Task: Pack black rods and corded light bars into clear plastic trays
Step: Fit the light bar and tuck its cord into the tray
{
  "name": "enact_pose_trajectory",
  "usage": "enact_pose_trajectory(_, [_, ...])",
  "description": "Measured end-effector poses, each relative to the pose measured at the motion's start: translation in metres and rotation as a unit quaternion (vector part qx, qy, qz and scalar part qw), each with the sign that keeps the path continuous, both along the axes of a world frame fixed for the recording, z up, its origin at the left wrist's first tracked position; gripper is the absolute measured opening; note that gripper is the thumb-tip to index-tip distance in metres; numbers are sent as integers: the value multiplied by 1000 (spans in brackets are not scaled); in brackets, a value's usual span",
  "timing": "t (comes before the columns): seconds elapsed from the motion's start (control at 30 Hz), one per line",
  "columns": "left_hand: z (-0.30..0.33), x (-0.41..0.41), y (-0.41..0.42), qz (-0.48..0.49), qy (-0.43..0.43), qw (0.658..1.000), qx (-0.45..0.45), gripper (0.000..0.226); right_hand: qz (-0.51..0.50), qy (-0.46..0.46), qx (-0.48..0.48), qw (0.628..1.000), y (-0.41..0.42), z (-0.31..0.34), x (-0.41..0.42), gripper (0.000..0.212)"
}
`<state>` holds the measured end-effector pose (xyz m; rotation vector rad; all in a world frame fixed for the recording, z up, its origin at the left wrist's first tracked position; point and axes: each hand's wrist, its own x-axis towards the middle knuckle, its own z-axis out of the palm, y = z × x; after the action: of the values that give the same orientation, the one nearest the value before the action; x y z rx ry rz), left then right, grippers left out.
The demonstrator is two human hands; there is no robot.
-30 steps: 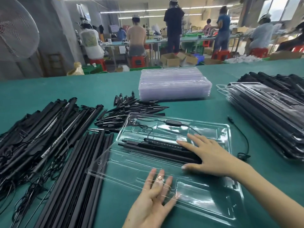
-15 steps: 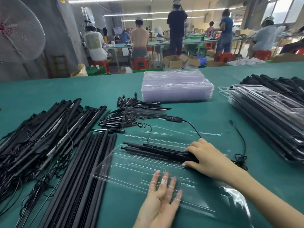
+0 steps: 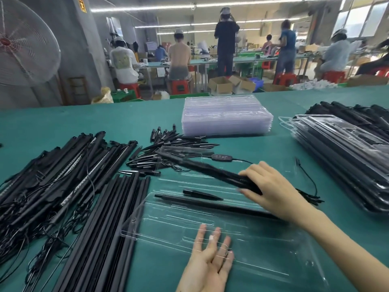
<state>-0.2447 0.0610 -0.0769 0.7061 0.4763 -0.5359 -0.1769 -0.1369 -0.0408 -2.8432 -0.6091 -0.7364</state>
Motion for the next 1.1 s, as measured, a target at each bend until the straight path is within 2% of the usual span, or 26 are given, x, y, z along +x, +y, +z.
enact_pose_trajectory(0.13, [2, 0, -5, -8, -6, 1000, -6, 29, 86, -73, 87, 990, 6, 20, -2, 29])
enact_pose_trajectory(0.23, [-1, 3, -7, -33, -17, 999, 20, 29, 179, -95, 45, 978, 18, 28, -11, 28])
enact_pose_trajectory(0.3, [-2, 5, 3, -115, -24, 992, 42, 38, 212, -107, -12, 971, 25, 25, -18, 23])
enact_pose_trajectory(0.37, [8, 6, 16, -246, -27, 967, 55, 48, 217, -116, -43, 968, 29, 19, -25, 21])
enact_pose_trajectory(0.4, [14, -1, 21, -317, -71, 941, 93, 44, 212, -121, -44, 969, 30, 16, -27, 22])
enact_pose_trajectory(0.43, [10, -9, 32, -427, -159, 879, 139, 40, 204, -128, -38, 970, 30, 15, -28, 23])
enact_pose_trajectory(0.47, [7, -14, 45, -552, -246, 766, 216, 43, 191, -140, -27, 971, 29, 14, -29, 24])
enact_pose_trajectory(0.5, [5, -10, 50, -635, -283, 660, 283, 47, 175, -153, -15, 973, 28, 15, -28, 25])
enact_pose_trajectory(0.53, [4, -6, 56, -629, -355, 623, 299, 45, 155, -166, -2, 974, 25, 16, -28, 25])
enact_pose_trajectory(0.57, [1, 2, 55, -552, -384, 682, 288, 38, 134, -179, 13, 975, 22, 19, -27, 25])
enact_pose_trajectory(0.6, [5, 7, 61, -481, -384, 756, 225, 30, 115, -193, 29, 974, 19, 22, -26, 25])
enact_pose_trajectory(0.67, [19, 14, 80, -465, -369, 791, 144, 25, 84, -224, 59, 969, 14, 31, -23, 25])
enact_pose_trajectory(0.73, [24, 23, 83, -371, -391, 836, 96, 30, 71, -249, 74, 963, 14, 42, -21, 24])
enact_pose_trajectory(0.77, [26, 26, 80, -318, -405, 853, 84, 46, 74, -257, 79, 960, 17, 48, -20, 23])
enact_pose_trajectory(0.83, [23, 34, 68, -219, -393, 891, 64, 96, 87, -264, 82, 957, 29, 54, -20, 22])
enact_pose_trajectory(0.9, [21, 41, 51, -162, -374, 912, 49, 130, 93, -254, 84, 959, 48, 55, -22, 22])
enact_pose_trajectory(0.93, [25, 42, 41, -164, -377, 911, 28, 138, 94, -239, 90, 962, 59, 53, -23, 22])
enact_pose_trajectory(1.03, [35, 44, 16, -152, -395, 904, -66, 130, 86, -178, 128, 972, 90, 39, -28, 28])
enact_pose_trajectory(1.1, [39, 46, 7, -90, -337, 924, -153, 108, 85, -129, 160, 975, 101, 29, -30, 36])
